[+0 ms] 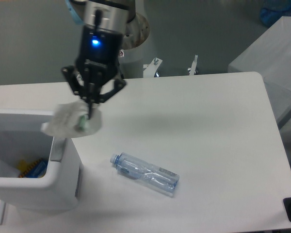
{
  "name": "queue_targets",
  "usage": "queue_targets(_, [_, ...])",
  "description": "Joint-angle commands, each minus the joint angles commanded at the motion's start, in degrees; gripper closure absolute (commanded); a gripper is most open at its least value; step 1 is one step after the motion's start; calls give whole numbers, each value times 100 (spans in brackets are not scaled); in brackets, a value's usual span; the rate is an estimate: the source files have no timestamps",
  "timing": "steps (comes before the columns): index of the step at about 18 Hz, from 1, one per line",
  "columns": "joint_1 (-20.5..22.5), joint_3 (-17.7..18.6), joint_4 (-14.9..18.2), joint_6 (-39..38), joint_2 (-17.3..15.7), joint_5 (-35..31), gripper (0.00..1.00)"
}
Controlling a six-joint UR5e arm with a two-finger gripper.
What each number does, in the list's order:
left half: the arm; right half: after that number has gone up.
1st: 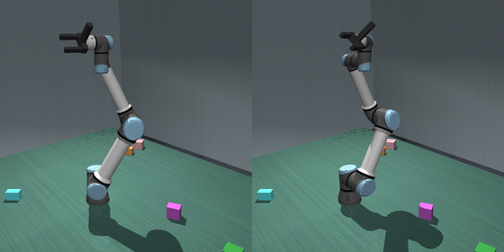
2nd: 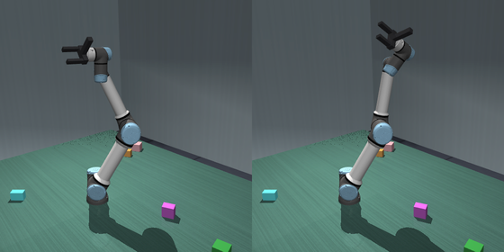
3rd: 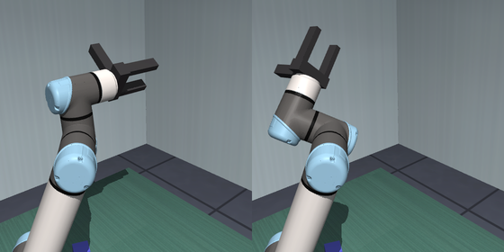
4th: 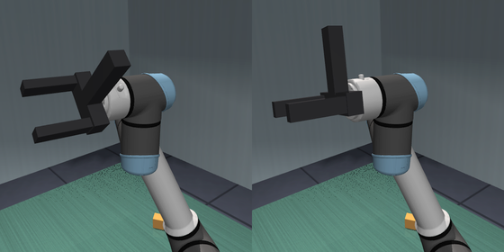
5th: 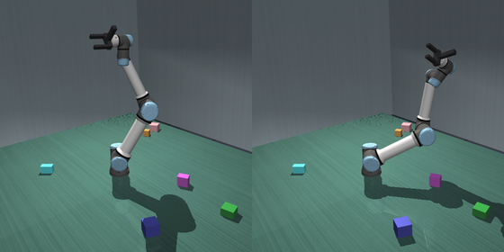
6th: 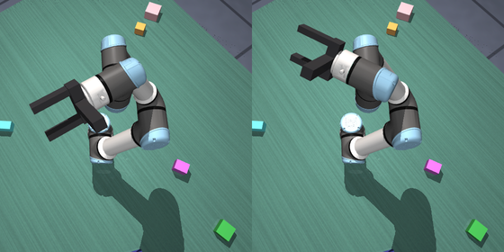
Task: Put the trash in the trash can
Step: 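Carry the wrapper over the white trash bin, then open the gripper to drop the wrapper into the bin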
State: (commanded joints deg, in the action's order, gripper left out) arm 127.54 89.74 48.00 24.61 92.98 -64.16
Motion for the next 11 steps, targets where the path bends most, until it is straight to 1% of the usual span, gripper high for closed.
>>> queue_targets(1, [-167,0,-54,26,44,0,100])
queue_targets(3, [-300,-52,-133,61,176,0,100])
queue_targets(5, [-641,-70,-169,184,351,-9,100])
queue_targets(8, [-862,-70,-169,377,484,0,99])
queue_targets(9, [-941,-70,-169,421,554,-9,92])
queue_targets(10, [-951,-70,-169,465,589,-9,74])
queue_targets(11, [-951,-70,-169,501,598,-9,39])
